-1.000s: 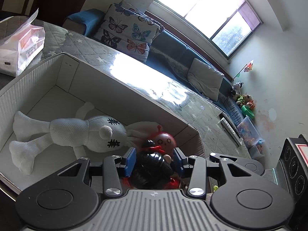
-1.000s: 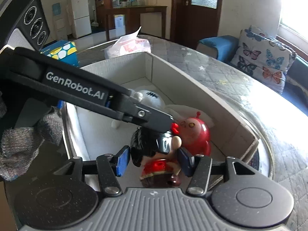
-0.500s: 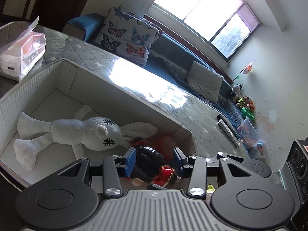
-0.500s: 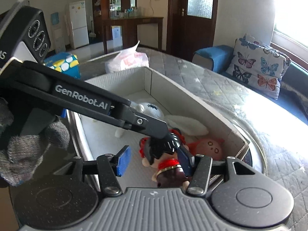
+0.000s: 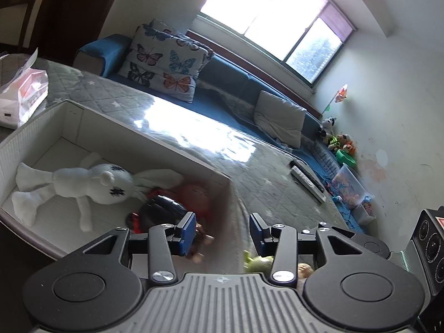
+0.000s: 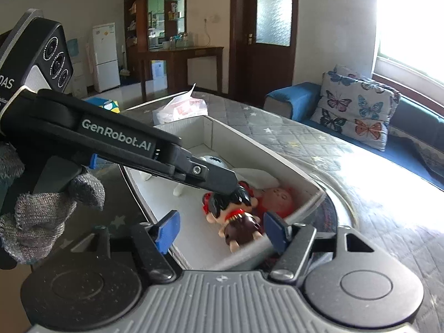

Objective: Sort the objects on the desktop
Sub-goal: 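Move the left gripper back toward the tan peanut toy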

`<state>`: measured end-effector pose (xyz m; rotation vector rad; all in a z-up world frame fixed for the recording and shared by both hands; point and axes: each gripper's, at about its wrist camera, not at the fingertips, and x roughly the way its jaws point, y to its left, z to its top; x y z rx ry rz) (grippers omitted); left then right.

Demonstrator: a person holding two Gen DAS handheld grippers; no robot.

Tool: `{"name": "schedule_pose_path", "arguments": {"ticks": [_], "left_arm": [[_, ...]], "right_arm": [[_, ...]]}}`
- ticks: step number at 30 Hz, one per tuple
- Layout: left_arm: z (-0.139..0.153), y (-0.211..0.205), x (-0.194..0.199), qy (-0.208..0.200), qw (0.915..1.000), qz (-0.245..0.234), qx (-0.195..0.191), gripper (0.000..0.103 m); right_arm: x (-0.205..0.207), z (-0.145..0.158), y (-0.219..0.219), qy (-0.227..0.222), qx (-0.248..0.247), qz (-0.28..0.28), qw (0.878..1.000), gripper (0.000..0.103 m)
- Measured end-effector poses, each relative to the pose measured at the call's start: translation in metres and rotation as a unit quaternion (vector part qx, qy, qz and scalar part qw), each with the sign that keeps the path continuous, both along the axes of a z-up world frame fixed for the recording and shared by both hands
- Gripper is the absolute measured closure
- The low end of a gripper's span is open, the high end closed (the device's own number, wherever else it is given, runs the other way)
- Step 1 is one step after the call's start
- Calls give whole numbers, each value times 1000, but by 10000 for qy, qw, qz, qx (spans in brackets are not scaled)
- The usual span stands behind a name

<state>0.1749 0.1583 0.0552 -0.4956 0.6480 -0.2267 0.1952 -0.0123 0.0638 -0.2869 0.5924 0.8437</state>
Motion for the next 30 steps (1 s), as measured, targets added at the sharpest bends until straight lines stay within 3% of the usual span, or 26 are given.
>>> {"name": "schedule_pose_path", "arguments": {"ticks": [13, 26, 30], "left_arm": [[2, -61, -24, -21, 9990, -385, 222, 58], [-15, -108, -38, 176, 9959, -632, 619, 58], [-18, -117, -41, 178, 9946, -671, 769, 58]], "right_arm": [[-37, 5, -56, -126, 256, -490, 9984, 19], [-65, -15, -113, -118, 319, -1241, 9917, 0], [-71, -18, -122, -156, 382, -1341, 9901, 0]]}}
